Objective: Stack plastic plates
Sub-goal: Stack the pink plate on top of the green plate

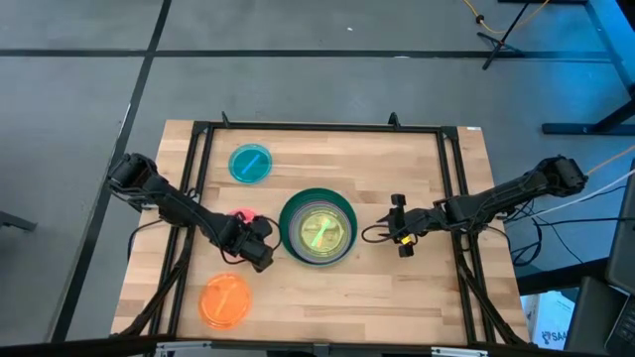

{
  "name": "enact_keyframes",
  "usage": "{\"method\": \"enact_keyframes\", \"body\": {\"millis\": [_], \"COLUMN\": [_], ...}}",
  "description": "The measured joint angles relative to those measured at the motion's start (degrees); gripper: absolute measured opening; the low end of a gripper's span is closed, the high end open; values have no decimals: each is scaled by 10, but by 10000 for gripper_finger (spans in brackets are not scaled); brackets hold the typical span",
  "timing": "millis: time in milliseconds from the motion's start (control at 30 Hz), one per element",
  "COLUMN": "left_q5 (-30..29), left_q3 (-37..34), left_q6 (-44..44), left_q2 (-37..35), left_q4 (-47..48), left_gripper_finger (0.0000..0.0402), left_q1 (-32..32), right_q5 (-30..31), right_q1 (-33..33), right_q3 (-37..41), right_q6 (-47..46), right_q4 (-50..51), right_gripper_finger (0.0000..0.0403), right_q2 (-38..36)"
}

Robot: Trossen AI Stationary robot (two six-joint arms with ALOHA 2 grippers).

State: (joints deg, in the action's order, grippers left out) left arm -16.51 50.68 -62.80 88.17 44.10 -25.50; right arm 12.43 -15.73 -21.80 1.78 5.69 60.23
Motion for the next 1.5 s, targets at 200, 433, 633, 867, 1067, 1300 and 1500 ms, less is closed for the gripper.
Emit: {"method": "enact_keyframes", "body": {"millis": [200, 433, 633, 867, 1067, 1300, 1500], "left_q5": [-15, -23, -10, 4, 38, 43, 21], "left_q3": [0, 0, 0, -1, -9, -9, -10], "left_q6": [1, 5, 5, 0, 3, 17, 20], "left_q2": [0, 23, 45, 66, 87, 88, 89], "left_q4": [0, -13, 5, 3, 1, 1, -3], "left_gripper_finger": [173, 173, 173, 173, 169, 122, 66], "left_q1": [0, 5, 5, 5, 17, 21, 20], "right_q5": [0, 0, 7, 9, 9, 10, 15], "right_q1": [0, 0, 0, 0, 0, 0, 0], "right_q3": [12, 43, 43, 43, 43, 43, 43], "right_q6": [0, 0, 2, 2, 2, 2, 2], "right_q4": [-12, -66, -79, -78, -77, -78, -78], "right_gripper_finger": [170, 170, 170, 170, 170, 170, 170], "right_q2": [0, 0, 0, 0, 0, 0, 0]}}
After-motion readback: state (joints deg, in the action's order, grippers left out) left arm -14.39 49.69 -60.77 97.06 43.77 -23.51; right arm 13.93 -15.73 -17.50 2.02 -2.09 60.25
